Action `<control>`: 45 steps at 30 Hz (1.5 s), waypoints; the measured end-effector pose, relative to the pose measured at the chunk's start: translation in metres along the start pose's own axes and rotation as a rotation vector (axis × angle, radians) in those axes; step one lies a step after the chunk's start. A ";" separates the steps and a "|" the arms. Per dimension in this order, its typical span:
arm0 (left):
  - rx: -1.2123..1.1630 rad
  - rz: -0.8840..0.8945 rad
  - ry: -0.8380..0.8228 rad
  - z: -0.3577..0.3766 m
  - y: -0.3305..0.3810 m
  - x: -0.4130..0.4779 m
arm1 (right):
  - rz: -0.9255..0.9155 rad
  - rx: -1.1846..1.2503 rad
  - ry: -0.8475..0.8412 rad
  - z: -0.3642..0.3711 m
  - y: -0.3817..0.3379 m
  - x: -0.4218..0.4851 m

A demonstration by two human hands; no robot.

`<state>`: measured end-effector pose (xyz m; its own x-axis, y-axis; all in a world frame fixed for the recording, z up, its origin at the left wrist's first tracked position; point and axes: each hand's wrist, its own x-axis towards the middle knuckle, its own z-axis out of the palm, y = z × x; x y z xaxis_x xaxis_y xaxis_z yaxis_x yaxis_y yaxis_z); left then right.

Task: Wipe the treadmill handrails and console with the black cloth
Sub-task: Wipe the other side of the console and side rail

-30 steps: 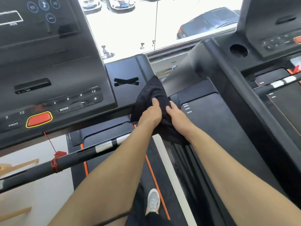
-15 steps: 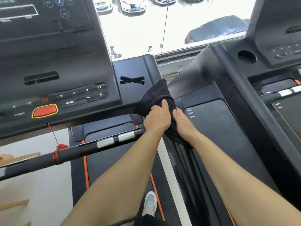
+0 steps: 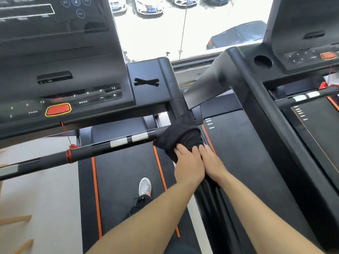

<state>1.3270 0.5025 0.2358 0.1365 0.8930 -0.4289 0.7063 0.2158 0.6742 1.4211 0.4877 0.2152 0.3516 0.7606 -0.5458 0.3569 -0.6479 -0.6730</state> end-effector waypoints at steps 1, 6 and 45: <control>-0.036 -0.018 -0.019 0.000 -0.002 0.000 | 0.025 0.027 -0.007 -0.001 -0.003 -0.001; -0.297 -0.296 -0.192 -0.020 0.006 0.052 | 0.059 0.143 -0.006 -0.003 -0.041 0.016; -0.368 -0.121 -0.160 0.039 -0.037 -0.048 | -0.006 -0.127 0.137 0.008 0.023 -0.062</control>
<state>1.3212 0.4363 0.2076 0.1948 0.7862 -0.5865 0.4324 0.4679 0.7708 1.4010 0.4259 0.2296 0.4605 0.7572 -0.4633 0.4627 -0.6502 -0.6026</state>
